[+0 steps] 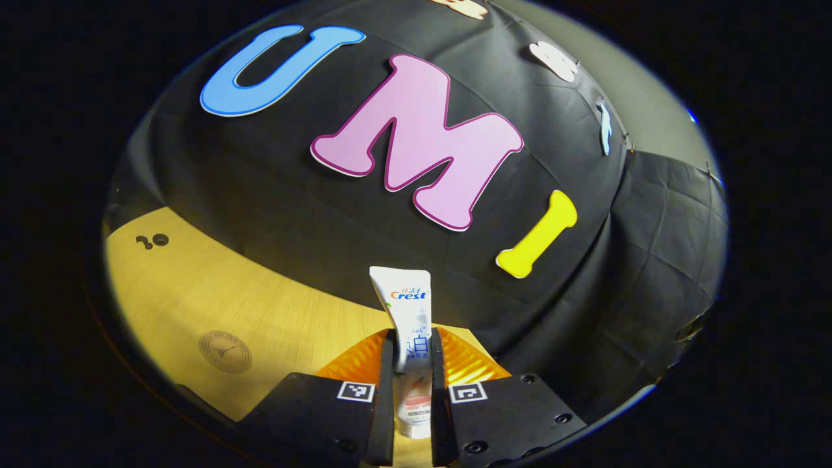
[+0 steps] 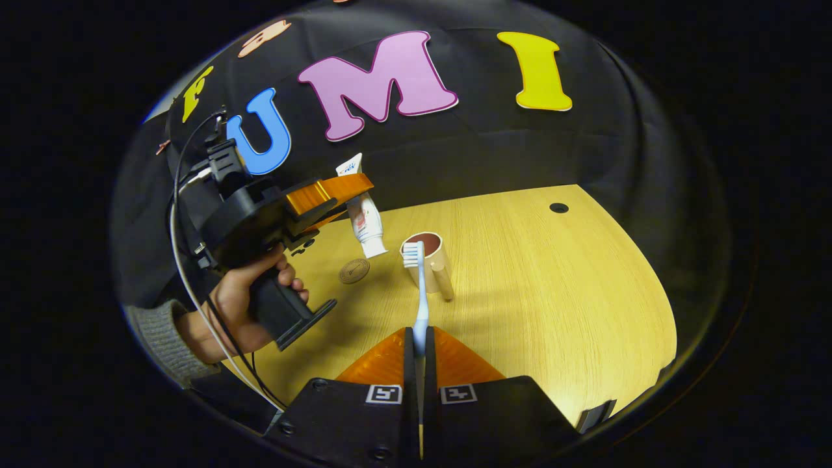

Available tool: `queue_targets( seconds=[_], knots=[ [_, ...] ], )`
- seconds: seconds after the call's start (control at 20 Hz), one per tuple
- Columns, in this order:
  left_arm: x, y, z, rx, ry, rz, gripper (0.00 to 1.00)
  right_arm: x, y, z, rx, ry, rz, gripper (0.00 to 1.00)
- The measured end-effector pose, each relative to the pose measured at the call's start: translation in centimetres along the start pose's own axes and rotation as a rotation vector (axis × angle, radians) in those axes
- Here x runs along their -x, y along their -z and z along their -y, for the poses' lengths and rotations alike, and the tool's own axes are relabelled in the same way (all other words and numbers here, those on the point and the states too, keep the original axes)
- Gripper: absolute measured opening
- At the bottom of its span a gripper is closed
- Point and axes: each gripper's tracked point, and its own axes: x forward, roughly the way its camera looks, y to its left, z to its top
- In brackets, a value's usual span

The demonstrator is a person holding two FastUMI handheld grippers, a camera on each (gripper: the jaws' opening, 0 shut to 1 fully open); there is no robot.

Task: Put the toothbrush and toothpaste on the desktop into the cup, then pick up the cup and place it on the coaster on the desktop.

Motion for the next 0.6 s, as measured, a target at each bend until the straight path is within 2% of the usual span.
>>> queue_targets(
  seconds=[0.35,0.6],
  knots=[
    [-7.0,1.9,-1.8,-0.039,-0.055,-0.026,0.27,0.0,0.1,2.6,-0.013,0.013,-0.017,0.07],
    [-9.1,5.8,-3.6,-0.142,-0.084,-0.124,0.27,0.2,0.4,3.9,-0.024,0.027,-0.028,0.07]
  ],
)
